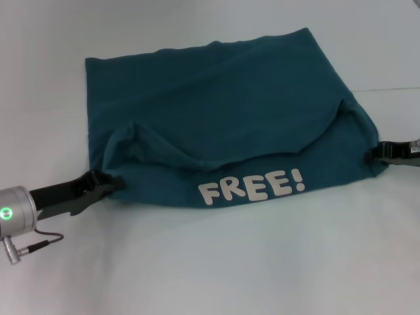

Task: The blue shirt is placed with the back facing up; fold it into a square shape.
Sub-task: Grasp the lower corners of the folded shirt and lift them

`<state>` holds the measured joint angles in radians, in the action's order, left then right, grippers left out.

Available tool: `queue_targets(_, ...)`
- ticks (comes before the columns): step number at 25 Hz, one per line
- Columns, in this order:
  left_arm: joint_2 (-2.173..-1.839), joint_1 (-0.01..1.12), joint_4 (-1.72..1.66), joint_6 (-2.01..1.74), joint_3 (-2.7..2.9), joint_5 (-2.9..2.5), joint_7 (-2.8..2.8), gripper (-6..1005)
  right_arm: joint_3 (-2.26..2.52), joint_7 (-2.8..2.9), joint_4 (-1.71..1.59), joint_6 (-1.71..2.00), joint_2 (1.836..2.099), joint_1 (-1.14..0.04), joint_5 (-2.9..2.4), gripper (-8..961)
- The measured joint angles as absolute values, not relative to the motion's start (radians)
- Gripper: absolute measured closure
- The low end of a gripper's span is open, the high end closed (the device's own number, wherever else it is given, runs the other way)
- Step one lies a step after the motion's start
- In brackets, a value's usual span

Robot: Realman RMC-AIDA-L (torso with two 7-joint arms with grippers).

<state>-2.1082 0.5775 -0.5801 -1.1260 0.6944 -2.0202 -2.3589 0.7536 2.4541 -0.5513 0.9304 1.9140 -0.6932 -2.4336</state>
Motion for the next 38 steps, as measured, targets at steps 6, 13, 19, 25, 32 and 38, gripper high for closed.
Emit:
queue_targets(6, -2.108, 0.576, -0.581, -1.126, 0.696, -2.02, -2.359, 987, 0.752, 2.457, -0.554, 0.939, 1.909, -0.695, -2.437, 651)
queue_targets(13, -2.105, 0.575, -0.583, -1.146, 0.696, -2.028, -2.359, 987, 0.75, 2.458, -0.562, 0.975, 1.904, -0.688, -2.436, 904)
queue_targets(19, -2.1, 0.577, -0.637, -1.271, 0.697, -2.12, -2.367, 987, 0.749, 2.467, -0.633, 1.161, 1.887, -0.663, -2.439, 911)
queue_targets(25, -2.091, 0.538, -0.728, -1.445, 0.691, -2.174, -2.375, 986, 0.749, 2.466, -0.714, 1.388, 1.885, -0.62, -2.453, 912)
queue_targets(32, -2.088, 0.475, -0.808, -1.621, 0.685, -2.273, -2.378, 986, 0.748, 2.457, -0.772, 1.579, 1.886, -0.566, -2.481, 912)
queue_targets(38, -2.087, 0.432, -0.841, -1.718, 0.684, -2.301, -2.37, 986, 0.747, 2.444, -0.79, 1.703, 1.888, -0.535, -2.481, 911)
